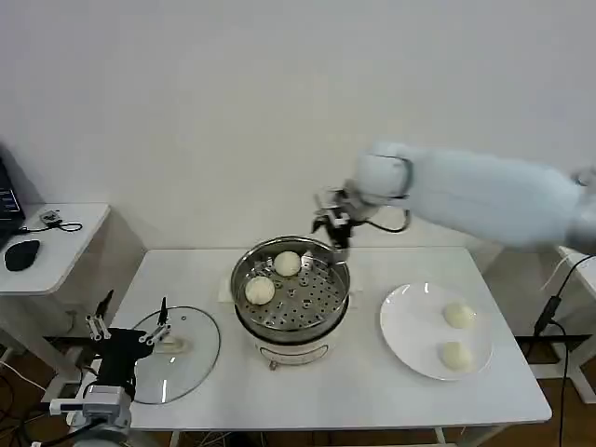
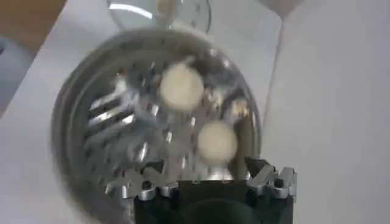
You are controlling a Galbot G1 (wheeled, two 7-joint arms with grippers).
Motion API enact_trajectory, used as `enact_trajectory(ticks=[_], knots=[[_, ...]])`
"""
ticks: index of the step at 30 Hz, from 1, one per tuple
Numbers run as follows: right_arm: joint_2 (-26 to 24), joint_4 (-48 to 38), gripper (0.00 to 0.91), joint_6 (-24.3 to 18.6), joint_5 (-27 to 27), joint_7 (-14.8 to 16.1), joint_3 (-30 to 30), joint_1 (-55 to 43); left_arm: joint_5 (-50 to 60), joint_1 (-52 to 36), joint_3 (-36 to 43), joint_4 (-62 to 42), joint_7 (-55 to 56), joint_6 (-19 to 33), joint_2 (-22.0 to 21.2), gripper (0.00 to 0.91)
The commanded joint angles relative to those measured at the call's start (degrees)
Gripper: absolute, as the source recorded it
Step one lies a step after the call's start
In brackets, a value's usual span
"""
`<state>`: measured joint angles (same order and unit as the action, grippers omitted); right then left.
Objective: Take steamed baozi put them in steamer then cover it.
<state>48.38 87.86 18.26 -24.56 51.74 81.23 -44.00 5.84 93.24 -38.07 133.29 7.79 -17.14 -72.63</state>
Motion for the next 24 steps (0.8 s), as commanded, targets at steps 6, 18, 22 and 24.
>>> enact_trajectory(ticks=[6, 18, 22, 24], knots=[[-31.9, 12.7, 0.907, -11.2, 18.8, 5.5, -8.5, 15.0, 0.6, 1.2, -0.4, 0.1, -0.6, 0.1, 0.7, 0.907], [-37.2, 8.0, 0.907, -13.2, 28.7, 7.1, -30.0, 44.8, 1.0, 1.2, -0.8, -0.3, -0.5, -0.1, 1.1, 0.907], [-34.4, 5.2, 0.907, -13.3, 29.0, 7.1, -29.1, 44.9, 1.0, 1.1, -0.7, -0.9, -0.4, -0.1, 0.9, 0.907], [-32.3, 3.7, 0.907, -13.3, 29.2, 6.8, -28.5, 44.9, 1.1, 1.0, -0.6, -1.2, -0.4, 0.0, 0.8, 0.907]])
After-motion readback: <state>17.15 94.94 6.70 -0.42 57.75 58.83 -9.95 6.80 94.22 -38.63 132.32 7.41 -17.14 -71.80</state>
